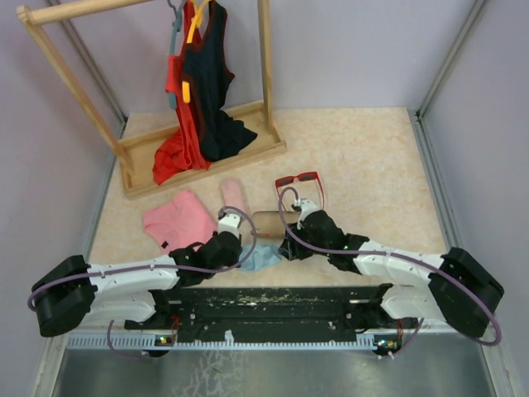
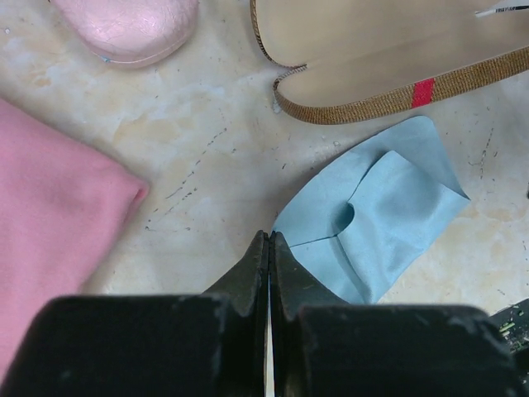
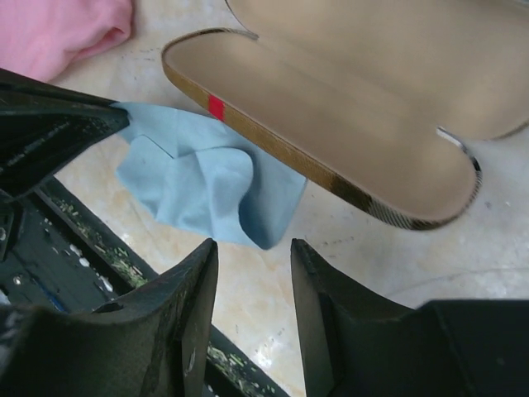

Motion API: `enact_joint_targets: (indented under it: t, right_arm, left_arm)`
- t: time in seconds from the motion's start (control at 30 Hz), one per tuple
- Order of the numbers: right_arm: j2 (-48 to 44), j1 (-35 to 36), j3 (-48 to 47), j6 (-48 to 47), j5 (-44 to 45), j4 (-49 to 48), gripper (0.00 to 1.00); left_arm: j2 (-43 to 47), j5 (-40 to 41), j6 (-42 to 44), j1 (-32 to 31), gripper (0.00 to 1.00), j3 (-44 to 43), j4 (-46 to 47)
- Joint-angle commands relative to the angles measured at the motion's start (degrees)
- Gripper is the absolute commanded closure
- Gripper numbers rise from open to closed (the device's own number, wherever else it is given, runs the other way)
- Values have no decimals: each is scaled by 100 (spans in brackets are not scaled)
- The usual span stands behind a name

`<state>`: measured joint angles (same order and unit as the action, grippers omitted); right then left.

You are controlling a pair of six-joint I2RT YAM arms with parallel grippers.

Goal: Organize the sunglasses
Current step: Adjust the glasses cleaning cloth at the center of the board.

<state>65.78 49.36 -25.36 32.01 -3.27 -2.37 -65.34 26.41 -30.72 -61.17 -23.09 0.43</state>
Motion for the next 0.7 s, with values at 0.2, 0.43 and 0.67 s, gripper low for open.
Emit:
enact_joint_targets:
  t: [0.2, 0.43, 0.67]
  right_arm:
    - [1254, 26, -1044, -535, -436, -646, 62]
    - [1929, 21, -1413, -582, -721, -330, 61]
    - [1999, 33, -1470, -538, -737, 144, 61]
  left_arm:
    - [52, -45, 196, 52, 100, 138, 273]
    - [57, -27, 229, 52, 100, 138, 308]
    - [46, -40, 231, 61, 100, 156, 326]
